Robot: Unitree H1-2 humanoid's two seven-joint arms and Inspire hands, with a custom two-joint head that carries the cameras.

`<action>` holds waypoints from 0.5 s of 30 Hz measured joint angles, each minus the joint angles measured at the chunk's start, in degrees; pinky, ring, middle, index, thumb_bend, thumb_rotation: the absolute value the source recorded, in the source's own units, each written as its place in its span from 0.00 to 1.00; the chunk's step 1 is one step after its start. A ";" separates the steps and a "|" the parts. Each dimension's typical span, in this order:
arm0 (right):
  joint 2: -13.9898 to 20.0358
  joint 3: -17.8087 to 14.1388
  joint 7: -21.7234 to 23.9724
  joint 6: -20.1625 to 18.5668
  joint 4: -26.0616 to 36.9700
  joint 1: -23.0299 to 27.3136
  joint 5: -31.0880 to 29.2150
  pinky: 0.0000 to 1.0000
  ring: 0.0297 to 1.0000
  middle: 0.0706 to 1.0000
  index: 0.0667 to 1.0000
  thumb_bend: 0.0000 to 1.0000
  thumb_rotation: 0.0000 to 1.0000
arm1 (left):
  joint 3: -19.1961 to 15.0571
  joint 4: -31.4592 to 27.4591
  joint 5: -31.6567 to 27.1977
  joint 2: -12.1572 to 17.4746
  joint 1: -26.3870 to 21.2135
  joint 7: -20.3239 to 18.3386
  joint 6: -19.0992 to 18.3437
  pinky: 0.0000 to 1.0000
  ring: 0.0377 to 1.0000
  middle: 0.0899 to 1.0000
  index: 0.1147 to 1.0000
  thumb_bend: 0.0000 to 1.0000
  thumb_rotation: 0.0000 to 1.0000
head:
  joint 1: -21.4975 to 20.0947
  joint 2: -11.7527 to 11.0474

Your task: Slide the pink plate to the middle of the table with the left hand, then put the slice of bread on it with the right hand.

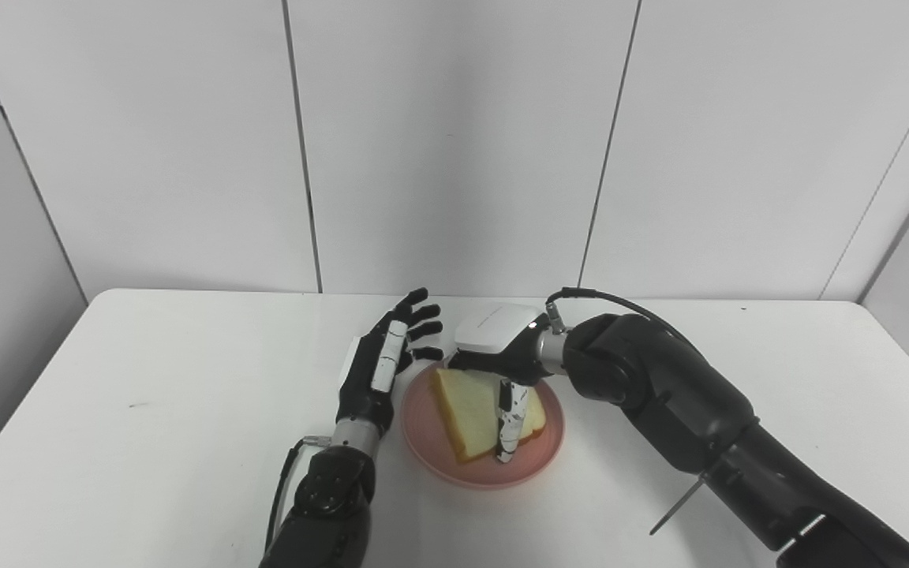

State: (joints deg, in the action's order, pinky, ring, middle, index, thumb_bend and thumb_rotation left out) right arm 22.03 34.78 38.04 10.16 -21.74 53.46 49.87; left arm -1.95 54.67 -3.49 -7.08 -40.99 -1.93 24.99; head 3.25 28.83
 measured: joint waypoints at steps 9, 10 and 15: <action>0.15 0.69 -3.49 1.27 0.08 -1.08 2.10 0.52 0.63 0.67 0.69 0.80 0.39 | 0.00 -0.09 0.00 0.00 0.07 0.01 0.00 0.57 0.74 0.76 0.77 0.91 0.92 | -0.09 0.09; 0.18 0.68 -4.28 1.54 0.10 -1.21 2.30 0.54 0.64 0.68 0.69 0.82 0.39 | 0.00 -0.09 0.00 0.00 0.07 0.02 0.00 0.57 0.74 0.76 0.77 0.91 0.92 | -0.09 0.18; 0.33 0.69 -5.55 2.96 0.14 -1.52 2.61 0.69 0.74 0.74 0.71 0.91 0.43 | -0.04 -0.07 -0.03 0.00 0.07 0.01 0.00 0.58 0.74 0.76 0.77 0.92 0.91 | -0.09 0.18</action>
State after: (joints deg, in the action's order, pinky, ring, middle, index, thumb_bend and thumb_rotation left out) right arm 22.36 35.47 32.49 13.12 -21.60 51.94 52.48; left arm -1.98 54.60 -3.52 -7.08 -40.92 -1.92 24.99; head 3.16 29.00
